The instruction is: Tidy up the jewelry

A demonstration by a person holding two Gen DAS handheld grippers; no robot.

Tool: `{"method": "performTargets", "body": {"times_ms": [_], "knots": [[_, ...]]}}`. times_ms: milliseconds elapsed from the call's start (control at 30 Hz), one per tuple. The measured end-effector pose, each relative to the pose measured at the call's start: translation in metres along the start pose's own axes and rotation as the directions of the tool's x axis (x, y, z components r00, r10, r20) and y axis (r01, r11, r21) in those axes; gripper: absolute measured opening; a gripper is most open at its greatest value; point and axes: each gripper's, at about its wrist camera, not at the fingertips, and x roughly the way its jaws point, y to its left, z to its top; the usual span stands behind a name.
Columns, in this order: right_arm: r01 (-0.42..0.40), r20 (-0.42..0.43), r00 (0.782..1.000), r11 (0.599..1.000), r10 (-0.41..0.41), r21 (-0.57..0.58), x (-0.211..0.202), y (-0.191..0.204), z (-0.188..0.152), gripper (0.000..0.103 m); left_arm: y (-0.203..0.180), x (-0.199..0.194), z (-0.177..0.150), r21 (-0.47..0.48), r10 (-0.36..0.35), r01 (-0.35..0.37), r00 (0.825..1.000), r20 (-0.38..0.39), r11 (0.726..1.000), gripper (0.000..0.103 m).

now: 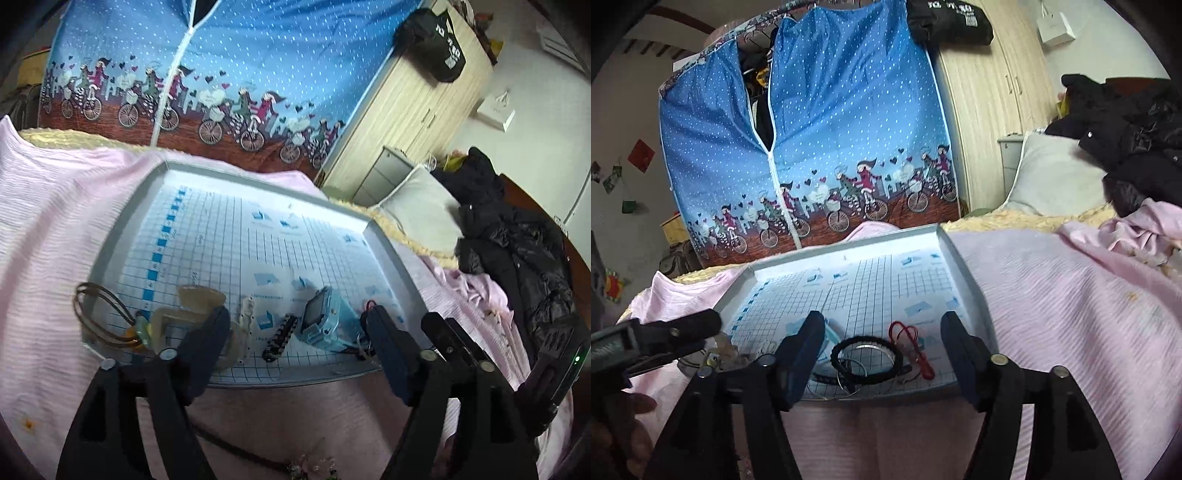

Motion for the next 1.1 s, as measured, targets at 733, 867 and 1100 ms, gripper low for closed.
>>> {"method": "performTargets", "body": {"times_ms": [733, 867, 1100], "knots": [[0.038, 0.242, 0.97, 0.972, 0.02, -0.231, -0.108, 0.074, -0.014, 0.103, 0.005, -0.156, -0.047, 0.018, 0.222, -0.255, 0.875, 0.431, 0.967, 0.101], [0.023, 0.228, 0.973, 0.963, 0.04, -0.269, -0.12, 0.088, -0.023, 0.103, 0.005, -0.169, -0.063, 0.05, 0.237, -0.286, 0.868, 0.437, 0.957, 0.101], [0.035, 0.239, 0.97, 0.953, 0.04, -0.301, -0.145, 0.105, -0.035, 0.103, 0.006, -0.194, -0.082, 0.068, 0.244, -0.312, 0.846, 0.473, 0.948, 0.101]]}}
